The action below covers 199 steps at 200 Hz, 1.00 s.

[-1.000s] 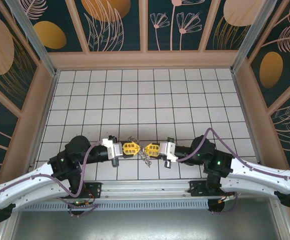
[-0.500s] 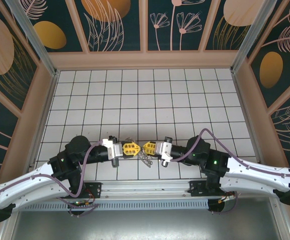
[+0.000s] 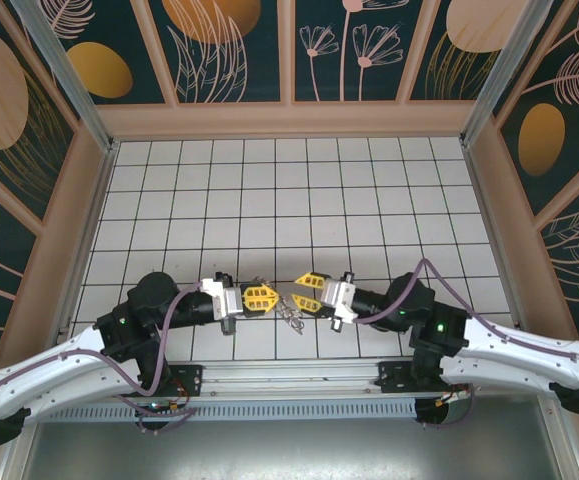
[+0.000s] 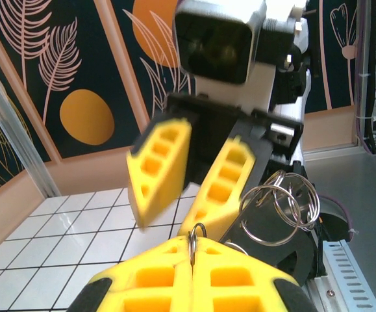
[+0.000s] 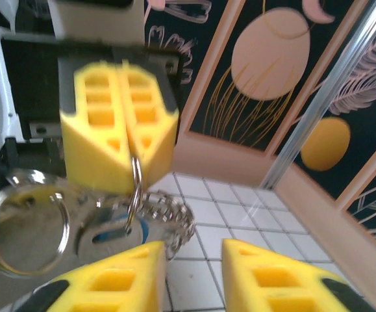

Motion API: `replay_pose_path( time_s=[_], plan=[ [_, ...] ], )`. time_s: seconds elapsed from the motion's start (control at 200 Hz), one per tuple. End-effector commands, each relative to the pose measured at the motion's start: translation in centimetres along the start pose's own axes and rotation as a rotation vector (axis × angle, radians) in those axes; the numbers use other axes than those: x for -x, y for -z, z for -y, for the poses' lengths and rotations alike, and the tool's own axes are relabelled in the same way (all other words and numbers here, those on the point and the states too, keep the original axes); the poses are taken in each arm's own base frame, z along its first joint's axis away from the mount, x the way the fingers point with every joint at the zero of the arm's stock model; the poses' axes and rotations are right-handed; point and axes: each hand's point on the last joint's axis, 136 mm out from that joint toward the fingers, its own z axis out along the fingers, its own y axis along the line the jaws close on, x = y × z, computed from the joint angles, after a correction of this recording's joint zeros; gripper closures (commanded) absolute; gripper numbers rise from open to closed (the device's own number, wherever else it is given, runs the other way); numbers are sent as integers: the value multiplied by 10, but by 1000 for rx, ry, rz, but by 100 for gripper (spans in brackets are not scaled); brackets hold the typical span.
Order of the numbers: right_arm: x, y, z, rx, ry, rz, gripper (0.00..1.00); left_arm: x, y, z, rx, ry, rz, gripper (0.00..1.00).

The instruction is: Put the keys on the keyring

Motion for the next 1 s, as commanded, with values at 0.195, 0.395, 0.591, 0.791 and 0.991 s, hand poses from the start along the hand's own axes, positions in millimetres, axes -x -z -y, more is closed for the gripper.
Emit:
replay_pose_path(
  time_s=[0.195,0.395,0.591,0.791,0.991],
  plan=[
    [20,7,-6,39,-28,94,65,16,1,2,-20,-23,36,100],
    [15,-1,-12,73,-40,78,65,12,-1,3,-28,-16,24,100],
    [8,-7,-18,106,-53,51,65,13,-1,2,-21,-19,26,100],
    [3,-9,-19,114,-66,39,66,13,-1,1,-16,-19,22,100],
    [1,-11,-15,92,-64,31,84,13,-1,2,-18,-19,26,100]
  ],
)
